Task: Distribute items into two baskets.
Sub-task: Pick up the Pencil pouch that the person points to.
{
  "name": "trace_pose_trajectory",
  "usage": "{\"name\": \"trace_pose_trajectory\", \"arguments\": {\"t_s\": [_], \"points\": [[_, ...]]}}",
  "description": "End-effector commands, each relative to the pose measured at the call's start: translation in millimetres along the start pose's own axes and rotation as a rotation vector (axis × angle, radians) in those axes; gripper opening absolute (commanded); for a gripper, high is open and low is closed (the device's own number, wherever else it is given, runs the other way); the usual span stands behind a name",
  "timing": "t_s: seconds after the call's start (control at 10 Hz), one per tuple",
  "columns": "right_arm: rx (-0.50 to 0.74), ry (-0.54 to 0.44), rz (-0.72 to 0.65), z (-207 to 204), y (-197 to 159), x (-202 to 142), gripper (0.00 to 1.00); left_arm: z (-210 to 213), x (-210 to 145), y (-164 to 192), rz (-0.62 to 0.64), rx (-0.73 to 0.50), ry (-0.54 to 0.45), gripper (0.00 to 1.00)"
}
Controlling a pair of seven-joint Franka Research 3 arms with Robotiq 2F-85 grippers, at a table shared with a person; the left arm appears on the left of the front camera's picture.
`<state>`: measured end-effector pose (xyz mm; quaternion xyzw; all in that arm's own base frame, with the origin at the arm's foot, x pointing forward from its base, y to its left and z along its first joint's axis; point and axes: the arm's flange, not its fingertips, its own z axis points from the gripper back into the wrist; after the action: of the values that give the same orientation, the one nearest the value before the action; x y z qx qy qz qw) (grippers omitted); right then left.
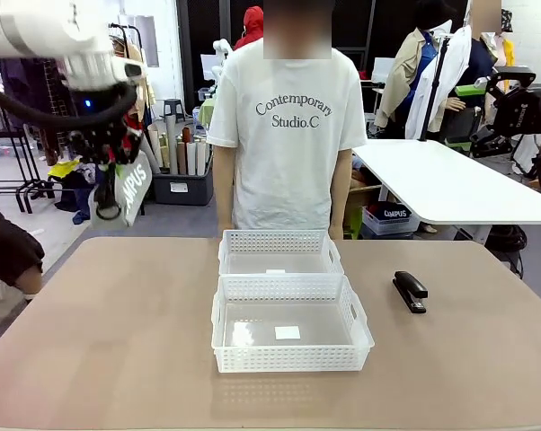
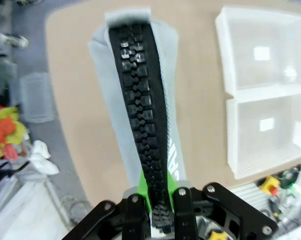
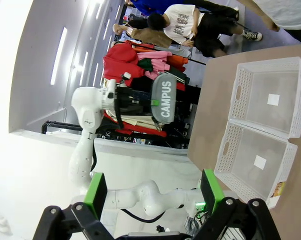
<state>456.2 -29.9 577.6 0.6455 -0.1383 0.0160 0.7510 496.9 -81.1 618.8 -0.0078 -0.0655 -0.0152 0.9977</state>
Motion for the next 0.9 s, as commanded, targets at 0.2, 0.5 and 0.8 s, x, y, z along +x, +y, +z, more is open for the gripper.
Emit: {"name": "trace_pose_trajectory", "arguments": {"t_s": [0.2, 0.5, 0.8], "points": [[-0.003, 0.001, 0.002, 0, 1, -1, 1.00, 69, 21, 1, -0.043, 0.025, 0.005, 0.00], [-0.003, 0.001, 0.002, 0, 1, -1, 1.00, 107, 22, 3, -0.027, 0.038, -0.024, 0.00], [-0.003, 0.001, 0.002, 0, 1, -1, 1.00, 99, 15, 0, -0.027, 0.019, -0.020, 0.00]]}}
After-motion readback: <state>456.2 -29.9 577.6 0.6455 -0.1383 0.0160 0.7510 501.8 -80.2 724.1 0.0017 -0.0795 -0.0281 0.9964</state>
